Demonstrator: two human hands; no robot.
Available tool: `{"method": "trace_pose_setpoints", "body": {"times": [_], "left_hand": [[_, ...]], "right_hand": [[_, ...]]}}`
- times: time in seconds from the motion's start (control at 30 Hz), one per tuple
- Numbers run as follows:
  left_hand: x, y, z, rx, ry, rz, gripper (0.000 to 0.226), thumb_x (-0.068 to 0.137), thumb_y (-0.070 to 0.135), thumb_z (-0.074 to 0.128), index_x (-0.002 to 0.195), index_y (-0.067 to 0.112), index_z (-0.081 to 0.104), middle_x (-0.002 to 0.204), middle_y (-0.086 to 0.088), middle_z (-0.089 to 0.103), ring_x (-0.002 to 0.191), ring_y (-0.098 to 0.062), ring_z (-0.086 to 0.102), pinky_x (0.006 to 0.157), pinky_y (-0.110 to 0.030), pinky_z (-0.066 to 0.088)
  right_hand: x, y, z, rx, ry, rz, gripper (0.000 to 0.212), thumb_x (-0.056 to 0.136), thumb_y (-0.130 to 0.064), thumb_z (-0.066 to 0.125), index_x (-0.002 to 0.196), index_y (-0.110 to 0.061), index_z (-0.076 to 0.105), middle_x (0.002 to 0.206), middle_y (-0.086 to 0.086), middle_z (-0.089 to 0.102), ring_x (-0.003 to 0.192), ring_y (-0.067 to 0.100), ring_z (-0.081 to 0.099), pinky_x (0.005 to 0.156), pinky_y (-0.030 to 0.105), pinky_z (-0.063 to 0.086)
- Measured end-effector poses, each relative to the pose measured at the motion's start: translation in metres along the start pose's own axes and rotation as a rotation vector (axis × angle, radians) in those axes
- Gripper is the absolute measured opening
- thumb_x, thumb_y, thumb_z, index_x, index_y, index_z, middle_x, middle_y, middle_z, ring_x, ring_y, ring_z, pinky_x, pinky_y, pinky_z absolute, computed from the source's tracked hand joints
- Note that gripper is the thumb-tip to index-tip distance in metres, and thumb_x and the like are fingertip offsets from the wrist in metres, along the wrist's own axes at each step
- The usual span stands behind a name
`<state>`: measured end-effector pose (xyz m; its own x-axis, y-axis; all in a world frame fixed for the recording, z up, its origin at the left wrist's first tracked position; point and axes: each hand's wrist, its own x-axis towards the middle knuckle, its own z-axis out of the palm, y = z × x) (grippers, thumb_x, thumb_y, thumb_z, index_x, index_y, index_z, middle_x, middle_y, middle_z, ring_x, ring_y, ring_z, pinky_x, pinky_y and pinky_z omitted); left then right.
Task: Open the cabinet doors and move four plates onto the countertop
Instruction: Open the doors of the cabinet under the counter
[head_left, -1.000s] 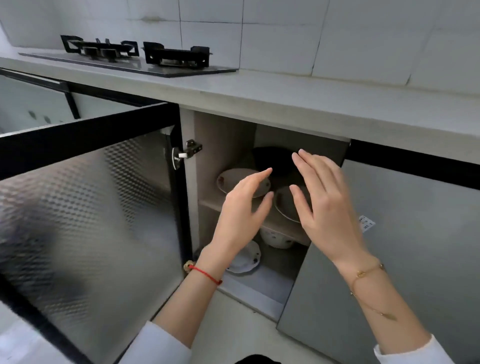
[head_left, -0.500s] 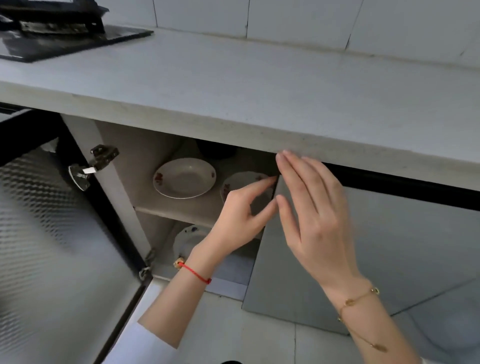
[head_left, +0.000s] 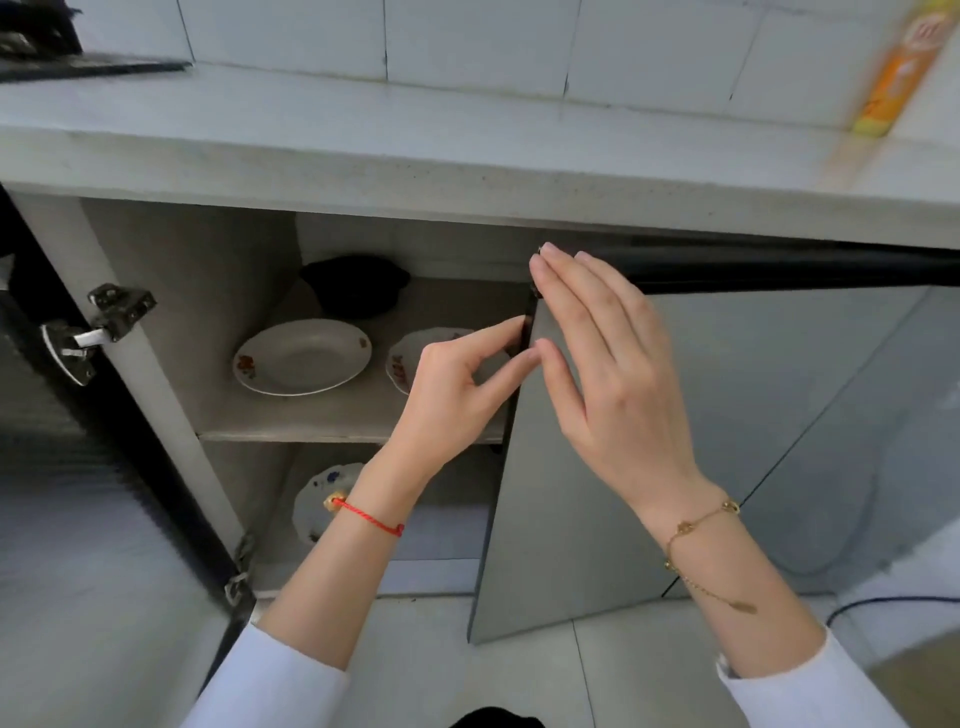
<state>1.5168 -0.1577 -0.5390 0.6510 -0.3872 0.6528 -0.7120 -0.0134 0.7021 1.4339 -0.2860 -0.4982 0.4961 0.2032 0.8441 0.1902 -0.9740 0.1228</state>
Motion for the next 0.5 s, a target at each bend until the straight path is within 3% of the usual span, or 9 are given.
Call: {"method": "trace_pose_setpoints", "body": {"times": [0.1,0.2,0.37,0.43,0.5], "left_hand": [[-0.016,0.015,0.003,-0.020,0.035,0.022,0.037,0.089,0.037,0.063,0.121,0.018,0.067,0.098,0.004,0.075,0.085,-0.013,0.069,0.079,-0.042,0.056],[-0.032,0.032,0.008,-0.090,0.001,0.062,0.029,0.091,0.028,0.065,0.119,0.022,0.068,0.100,0.025,0.071,0.090,0.005,0.065,0.081,-0.028,0.055],[-0.054,0.054,0.018,-0.188,-0.058,0.100,0.036,0.091,0.024,0.066,0.126,0.016,0.065,0.123,0.008,0.068,0.116,-0.006,0.063,0.099,-0.037,0.052],[-0.063,0.065,0.021,-0.198,-0.089,0.113,0.037,0.090,0.026,0.067,0.126,0.022,0.064,0.123,0.014,0.067,0.116,-0.004,0.063,0.098,-0.033,0.051],[-0.071,0.076,0.025,-0.196,-0.109,0.132,0.037,0.088,0.029,0.068,0.124,0.033,0.063,0.118,0.031,0.063,0.114,0.002,0.062,0.096,-0.020,0.049]], "right_hand": [[-0.013,-0.007,-0.020,0.009,0.018,-0.002,0.045,0.099,-0.013,0.047,0.143,-0.007,0.041,0.149,0.004,0.042,0.139,0.019,0.036,0.115,0.037,0.032],[-0.025,-0.011,-0.041,-0.010,0.034,-0.011,0.045,0.099,-0.013,0.048,0.143,-0.006,0.042,0.149,0.004,0.042,0.139,0.018,0.037,0.115,0.036,0.032],[-0.042,-0.015,-0.077,-0.048,0.005,-0.010,0.044,0.099,-0.014,0.048,0.142,-0.007,0.042,0.148,0.005,0.042,0.138,0.017,0.038,0.116,0.034,0.030],[-0.050,-0.017,-0.091,-0.067,0.015,0.002,0.044,0.099,-0.014,0.049,0.142,-0.007,0.044,0.147,0.005,0.044,0.136,0.018,0.041,0.115,0.035,0.033],[-0.058,-0.019,-0.104,-0.075,0.049,0.013,0.043,0.098,-0.014,0.051,0.140,-0.006,0.046,0.143,0.006,0.048,0.133,0.019,0.044,0.113,0.036,0.035]]}}
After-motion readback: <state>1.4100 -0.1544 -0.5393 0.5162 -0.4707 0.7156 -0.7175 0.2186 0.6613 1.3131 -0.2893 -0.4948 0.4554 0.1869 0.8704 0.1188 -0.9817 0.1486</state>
